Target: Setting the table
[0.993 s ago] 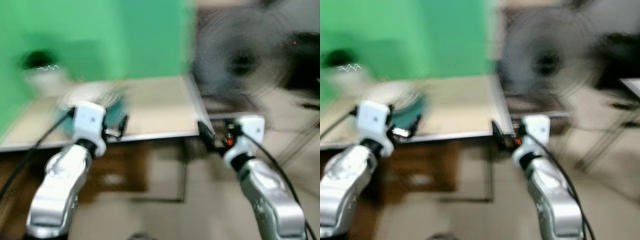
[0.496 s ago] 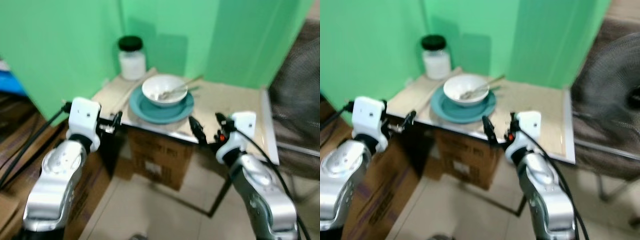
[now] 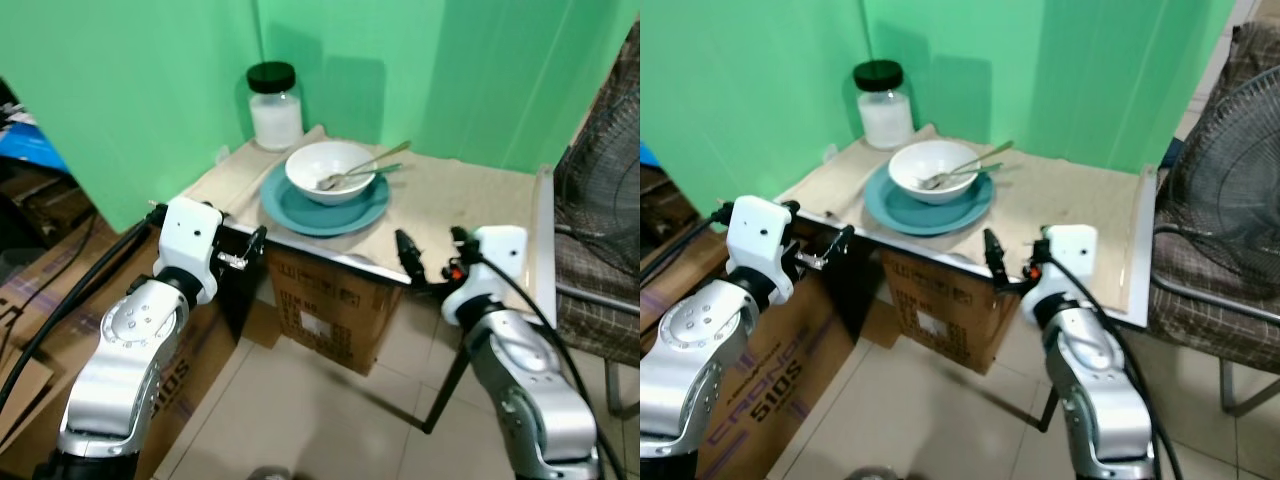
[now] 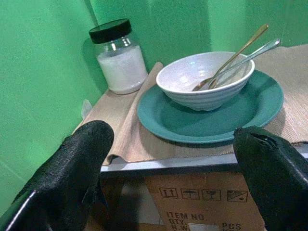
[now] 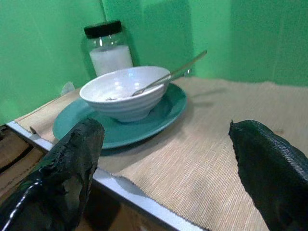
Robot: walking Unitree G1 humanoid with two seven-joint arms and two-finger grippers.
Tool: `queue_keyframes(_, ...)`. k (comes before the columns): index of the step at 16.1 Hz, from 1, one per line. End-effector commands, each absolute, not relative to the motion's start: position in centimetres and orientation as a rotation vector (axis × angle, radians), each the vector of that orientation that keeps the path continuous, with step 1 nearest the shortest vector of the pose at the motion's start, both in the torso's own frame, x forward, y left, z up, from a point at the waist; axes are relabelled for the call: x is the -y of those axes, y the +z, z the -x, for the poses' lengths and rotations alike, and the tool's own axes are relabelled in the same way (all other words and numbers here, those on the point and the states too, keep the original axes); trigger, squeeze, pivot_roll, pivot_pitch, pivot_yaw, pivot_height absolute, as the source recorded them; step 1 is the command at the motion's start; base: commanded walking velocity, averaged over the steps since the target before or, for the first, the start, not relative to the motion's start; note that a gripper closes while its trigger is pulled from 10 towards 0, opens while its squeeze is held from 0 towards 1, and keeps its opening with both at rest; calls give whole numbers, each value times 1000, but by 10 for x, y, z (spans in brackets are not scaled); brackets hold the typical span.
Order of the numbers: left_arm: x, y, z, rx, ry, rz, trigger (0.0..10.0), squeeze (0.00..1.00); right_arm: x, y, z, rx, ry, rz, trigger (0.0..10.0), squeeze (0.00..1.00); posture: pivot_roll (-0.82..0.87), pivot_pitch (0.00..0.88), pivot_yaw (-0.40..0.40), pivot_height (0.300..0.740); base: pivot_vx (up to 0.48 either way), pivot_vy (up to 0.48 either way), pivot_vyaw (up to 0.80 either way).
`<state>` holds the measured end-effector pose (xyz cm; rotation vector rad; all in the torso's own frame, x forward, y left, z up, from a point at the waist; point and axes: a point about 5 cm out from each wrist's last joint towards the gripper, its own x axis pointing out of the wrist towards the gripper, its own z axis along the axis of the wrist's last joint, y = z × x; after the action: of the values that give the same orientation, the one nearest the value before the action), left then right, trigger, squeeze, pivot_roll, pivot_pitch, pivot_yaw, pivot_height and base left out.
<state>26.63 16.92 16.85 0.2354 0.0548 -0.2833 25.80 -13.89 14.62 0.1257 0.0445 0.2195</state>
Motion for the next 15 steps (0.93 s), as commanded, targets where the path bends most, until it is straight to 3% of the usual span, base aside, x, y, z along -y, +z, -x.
queue_keyframes(1,-171,170,-264,-50,-291,-237,10000,169,134,150,-261,-29,240,-117,10000,0,143,0,38,740,0,0,0)
queue_keyframes(8,-175,170,-257,-53,-295,-239,10000,165,124,146,-270,-47,288,-121,10000,0,193,0,-10,740,253,0,-94)
queue_keyframes(15,-173,169,-255,-61,-311,-242,10000,153,126,150,-271,-27,273,-122,10000,0,182,0,6,740,310,0,0)
